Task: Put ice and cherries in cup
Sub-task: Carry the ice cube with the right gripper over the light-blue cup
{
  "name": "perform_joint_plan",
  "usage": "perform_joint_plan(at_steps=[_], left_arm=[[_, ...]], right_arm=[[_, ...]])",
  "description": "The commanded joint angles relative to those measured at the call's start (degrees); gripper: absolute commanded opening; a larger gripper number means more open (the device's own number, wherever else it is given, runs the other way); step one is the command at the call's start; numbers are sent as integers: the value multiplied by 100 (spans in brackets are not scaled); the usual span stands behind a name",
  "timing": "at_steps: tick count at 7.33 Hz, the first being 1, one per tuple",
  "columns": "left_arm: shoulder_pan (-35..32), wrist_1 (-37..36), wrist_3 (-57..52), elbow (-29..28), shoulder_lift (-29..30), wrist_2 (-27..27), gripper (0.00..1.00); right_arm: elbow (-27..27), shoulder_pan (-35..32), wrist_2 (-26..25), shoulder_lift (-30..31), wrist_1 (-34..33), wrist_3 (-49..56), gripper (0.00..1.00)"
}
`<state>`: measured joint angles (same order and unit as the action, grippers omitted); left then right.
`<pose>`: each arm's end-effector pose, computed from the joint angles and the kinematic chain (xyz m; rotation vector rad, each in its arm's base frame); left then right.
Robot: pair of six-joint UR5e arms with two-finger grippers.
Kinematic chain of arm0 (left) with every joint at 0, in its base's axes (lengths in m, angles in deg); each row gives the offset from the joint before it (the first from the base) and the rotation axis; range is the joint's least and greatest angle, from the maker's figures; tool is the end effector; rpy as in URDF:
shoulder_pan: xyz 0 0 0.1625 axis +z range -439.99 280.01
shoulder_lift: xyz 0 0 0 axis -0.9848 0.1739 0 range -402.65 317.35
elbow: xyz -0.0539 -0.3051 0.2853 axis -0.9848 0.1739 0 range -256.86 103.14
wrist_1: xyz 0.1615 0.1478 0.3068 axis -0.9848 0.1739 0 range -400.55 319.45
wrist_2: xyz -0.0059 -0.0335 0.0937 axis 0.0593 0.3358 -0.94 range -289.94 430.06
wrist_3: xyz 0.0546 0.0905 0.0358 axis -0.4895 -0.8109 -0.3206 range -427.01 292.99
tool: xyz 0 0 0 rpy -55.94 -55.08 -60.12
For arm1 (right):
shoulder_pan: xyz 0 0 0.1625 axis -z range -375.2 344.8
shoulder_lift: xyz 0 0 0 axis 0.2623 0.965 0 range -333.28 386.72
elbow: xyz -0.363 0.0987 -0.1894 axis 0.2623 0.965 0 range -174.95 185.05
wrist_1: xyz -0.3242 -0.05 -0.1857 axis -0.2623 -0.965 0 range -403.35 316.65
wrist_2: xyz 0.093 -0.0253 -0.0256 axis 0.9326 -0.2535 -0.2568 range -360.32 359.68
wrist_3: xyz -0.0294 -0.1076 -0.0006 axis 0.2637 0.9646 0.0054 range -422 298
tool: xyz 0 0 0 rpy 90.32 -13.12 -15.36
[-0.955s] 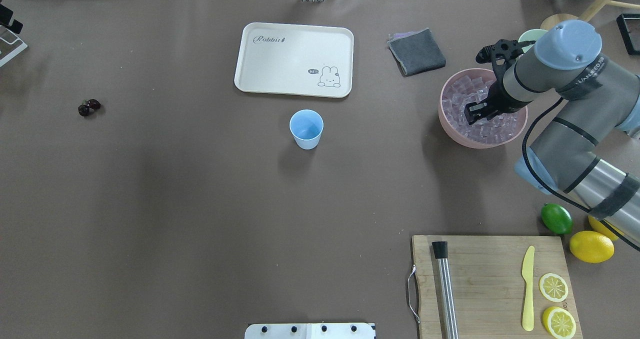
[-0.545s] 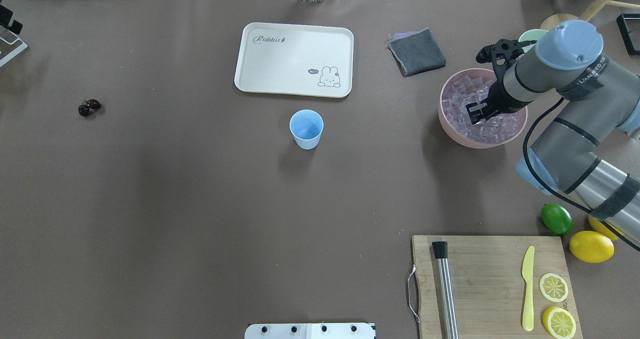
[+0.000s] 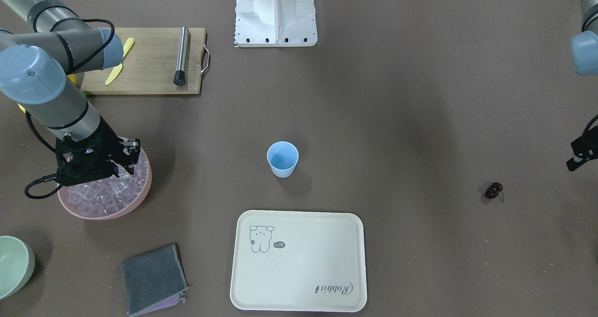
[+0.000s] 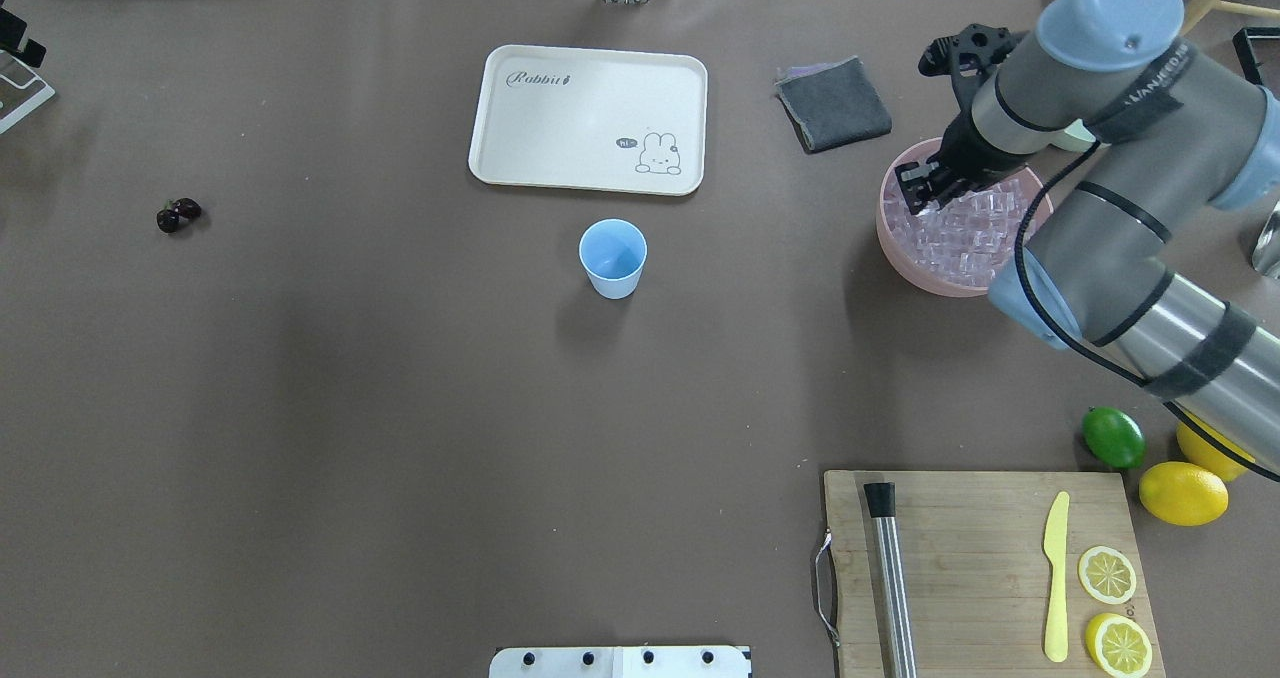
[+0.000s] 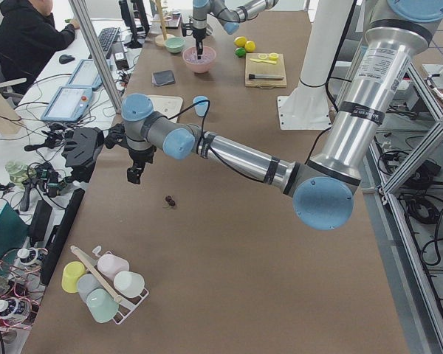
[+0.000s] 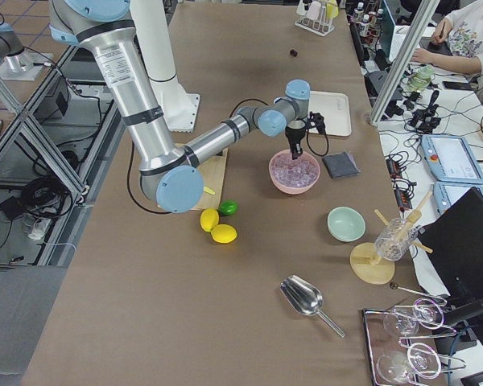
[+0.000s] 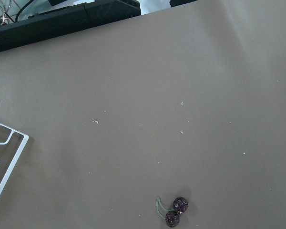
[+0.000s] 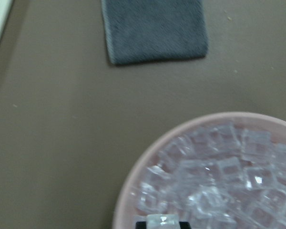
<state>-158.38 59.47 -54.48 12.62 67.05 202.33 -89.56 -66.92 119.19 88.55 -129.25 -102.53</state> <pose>0.0641 -0.6016 0.4667 0.3245 0.8069 0.1728 -0.3309 -0.5456 0.3606 0.1706 -0.7830 -0.1286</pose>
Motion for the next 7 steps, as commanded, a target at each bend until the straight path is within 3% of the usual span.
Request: perform_joint_plan(at_steps=[1,4,5,7], left_arm=[[0,0,3,8,-1,0,98],[0,79,12,-18,26,0,98],[-9,79,21,42,26,0,98],[-61,70,21,183,-18,-9,98]], right_arm=[[440,353,-33,-1413,-673,-979,0],[1417,1258,-673,-2822,-603,-2255,0],[1471,1347,-753,-2834,-551,-2275,0],[1979,1515,-911,-2834,272,-2389,0]])
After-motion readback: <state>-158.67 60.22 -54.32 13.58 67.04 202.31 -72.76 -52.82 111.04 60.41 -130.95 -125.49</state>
